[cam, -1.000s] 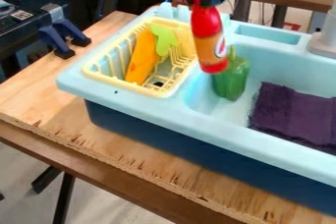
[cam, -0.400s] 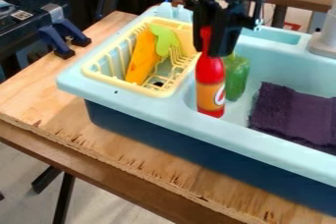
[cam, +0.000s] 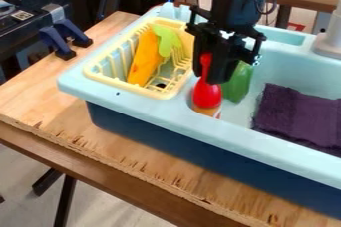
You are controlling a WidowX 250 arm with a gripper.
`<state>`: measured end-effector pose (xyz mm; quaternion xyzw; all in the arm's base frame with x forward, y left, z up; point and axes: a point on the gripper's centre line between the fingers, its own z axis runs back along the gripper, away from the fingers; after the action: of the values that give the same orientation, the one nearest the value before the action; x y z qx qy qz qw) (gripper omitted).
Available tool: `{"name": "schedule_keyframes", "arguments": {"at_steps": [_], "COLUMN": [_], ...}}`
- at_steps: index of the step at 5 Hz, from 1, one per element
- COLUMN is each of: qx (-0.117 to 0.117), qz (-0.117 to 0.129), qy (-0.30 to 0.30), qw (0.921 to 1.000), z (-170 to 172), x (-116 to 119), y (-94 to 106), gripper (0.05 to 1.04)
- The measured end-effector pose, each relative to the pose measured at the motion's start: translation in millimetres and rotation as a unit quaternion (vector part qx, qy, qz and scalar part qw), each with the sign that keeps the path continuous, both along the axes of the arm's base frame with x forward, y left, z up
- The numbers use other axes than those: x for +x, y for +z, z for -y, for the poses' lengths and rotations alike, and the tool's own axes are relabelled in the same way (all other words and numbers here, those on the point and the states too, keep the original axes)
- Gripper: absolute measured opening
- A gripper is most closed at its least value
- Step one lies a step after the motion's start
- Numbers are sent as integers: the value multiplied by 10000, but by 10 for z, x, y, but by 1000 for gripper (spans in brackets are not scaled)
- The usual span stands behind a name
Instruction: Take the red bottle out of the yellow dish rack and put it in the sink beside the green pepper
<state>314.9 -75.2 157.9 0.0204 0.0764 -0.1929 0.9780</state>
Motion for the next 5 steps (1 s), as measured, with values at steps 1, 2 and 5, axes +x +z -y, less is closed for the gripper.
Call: {"name": "schedule_keyframes", "arguments": {"at_steps": [1, 2, 5], "qx": [-126, -353, -1092], "qz": [117, -33, 853], "qy": [-9, 190, 326], "qw": [9999, 9992, 9898], "z": [-13, -74, -74], "x": [-21, -55, 8], "y": [-11, -104, 383], "gripper": [417, 730, 1006]}}
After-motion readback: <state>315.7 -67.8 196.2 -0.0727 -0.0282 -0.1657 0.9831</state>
